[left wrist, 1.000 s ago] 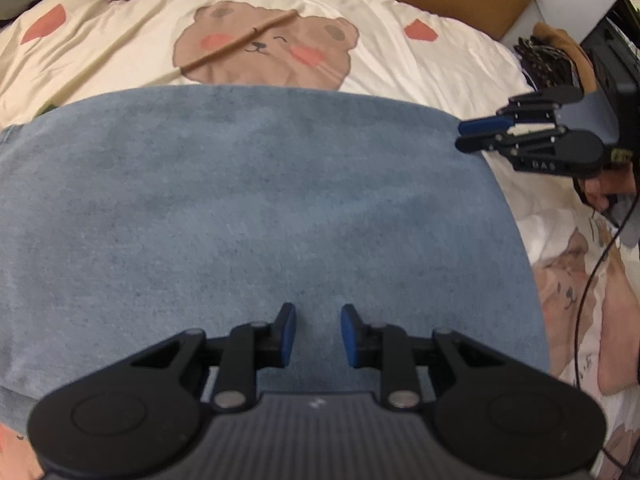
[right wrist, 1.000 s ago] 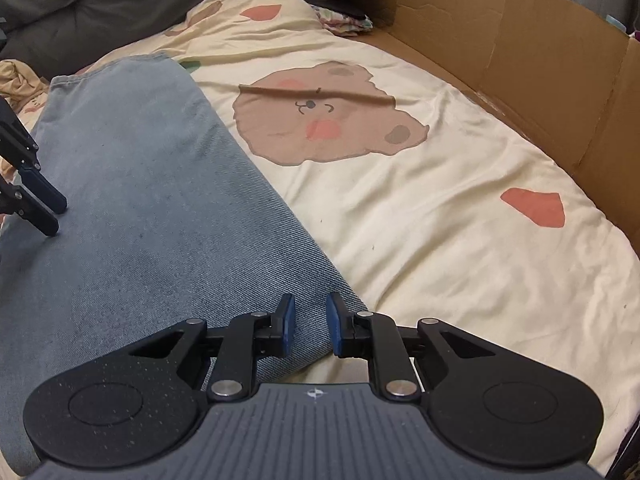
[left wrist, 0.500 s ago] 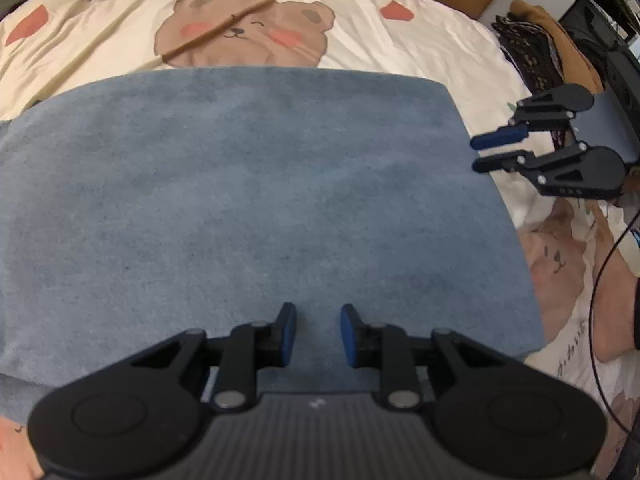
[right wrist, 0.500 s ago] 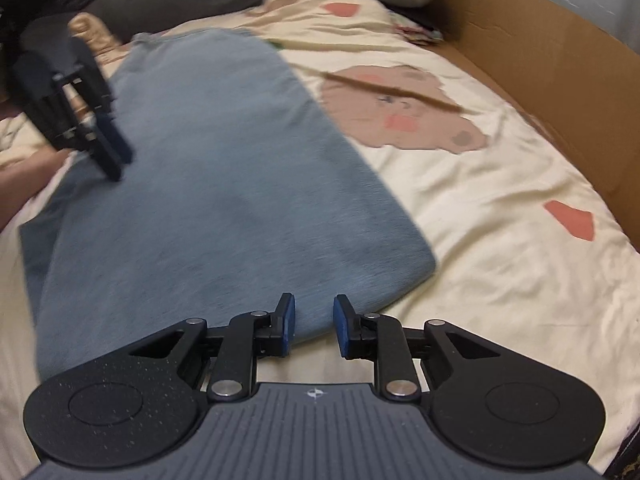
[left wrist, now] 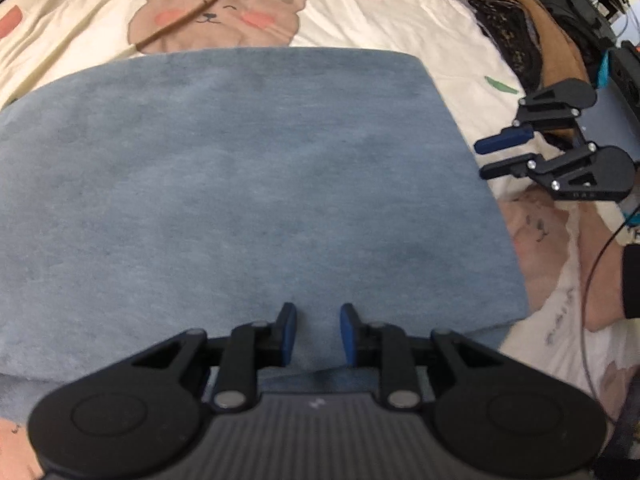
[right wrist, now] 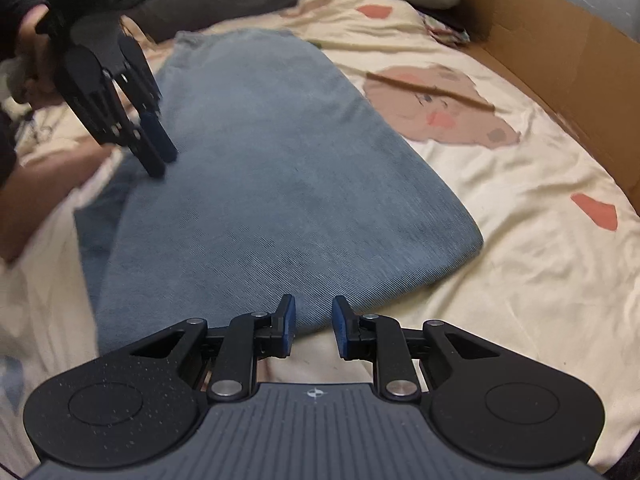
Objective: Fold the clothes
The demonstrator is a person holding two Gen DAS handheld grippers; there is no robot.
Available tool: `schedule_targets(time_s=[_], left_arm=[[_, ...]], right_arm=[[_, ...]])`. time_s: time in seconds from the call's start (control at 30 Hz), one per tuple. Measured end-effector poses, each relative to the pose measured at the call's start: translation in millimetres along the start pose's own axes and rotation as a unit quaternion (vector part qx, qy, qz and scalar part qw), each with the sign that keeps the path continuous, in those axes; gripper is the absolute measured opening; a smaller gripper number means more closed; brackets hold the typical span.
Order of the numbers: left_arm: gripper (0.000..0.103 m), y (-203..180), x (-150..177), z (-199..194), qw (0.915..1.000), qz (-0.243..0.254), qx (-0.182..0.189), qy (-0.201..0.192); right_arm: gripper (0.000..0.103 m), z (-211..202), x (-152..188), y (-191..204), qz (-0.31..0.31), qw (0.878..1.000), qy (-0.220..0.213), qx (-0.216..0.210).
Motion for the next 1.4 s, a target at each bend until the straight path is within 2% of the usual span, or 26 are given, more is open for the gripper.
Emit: schedule_targets(time_s=[0.17, 0.33, 0.43, 0.63, 0.7, 0.77, 0.93, 1.07, 1.17, 1.23, 1.33, 1.4], left_arm=[[0.022, -12.1, 6.1, 7.2, 0.9993, 0.021, 0.026, 0.015], [0.014, -13.6, 11.4, 14.4, 0.9974, 0.024, 0.045, 0.051], [0.013, -14.0, 10.8, 14.2, 0.9961, 0.029, 0.054, 0.064], [0.013, -22.8, 7.1, 2.8, 0.9922, 0.033, 0.097, 0.071], [0.013, -25.0, 11.0, 7.3, 0.9897, 0.031, 0.112, 0.082], [0.013, -25.4, 18.2, 16.2, 0.9884, 0.04, 0.109, 0.098], [0.015, -26.3, 26.4, 25.6, 0.9868, 0.078, 0.097, 0.104], [0.017, -30.3, 28.8, 21.5, 0.9827, 0.112, 0.101, 0.108], [0.019, -30.2, 29.4, 15.7, 0.9808, 0.116, 0.109, 0.113], [0.021, -30.7, 28.9, 10.2, 0.9794, 0.12, 0.115, 0.115], [0.018, -30.1, 18.9, -6.2, 0.981, 0.117, 0.126, 0.089], [0.019, -25.8, 12.0, -18.4, 0.9822, 0.111, 0.132, 0.074]], right_arm=[[0.023, 9.6, 4.0, 18.7, -0.014, 0.999, 0.014, -0.03], [0.023, 16.6, 14.4, 33.3, -0.008, 0.998, 0.038, -0.055], [0.023, 14.4, 12.3, 44.7, -0.01, 0.996, 0.043, -0.071], [0.023, 13.5, 11.6, 79.3, -0.034, 0.99, 0.049, -0.127], [0.023, 17.3, 17.4, 86.7, -0.042, 0.988, 0.059, -0.134], [0.024, 21.5, 24.5, 89.9, -0.05, 0.988, 0.069, -0.132], [0.025, 21.9, 28.8, 87.8, -0.067, 0.987, 0.077, -0.123], [0.024, 14.5, 22.7, 69.1, -0.016, 0.99, 0.078, -0.119], [0.025, 8.0, 20.0, 41.9, 0.062, 0.99, 0.073, -0.101], [0.026, 5.0, 19.6, 21.9, 0.116, 0.987, 0.065, -0.089], [0.025, 3.4, 26.2, -0.9, 0.179, 0.979, 0.061, -0.072], [0.025, 2.4, 28.3, -9.2, 0.214, 0.972, 0.055, -0.075]])
Point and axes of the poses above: each gripper's, at about its wrist camera, not at the fingertips, and z roughly the way its jaws point, y to its left, x to its underside, the point moved 10 cm from there along z, roughly the way its jaws point, and after that the axes turned 6 degrees about z, right-handed, at the moved point
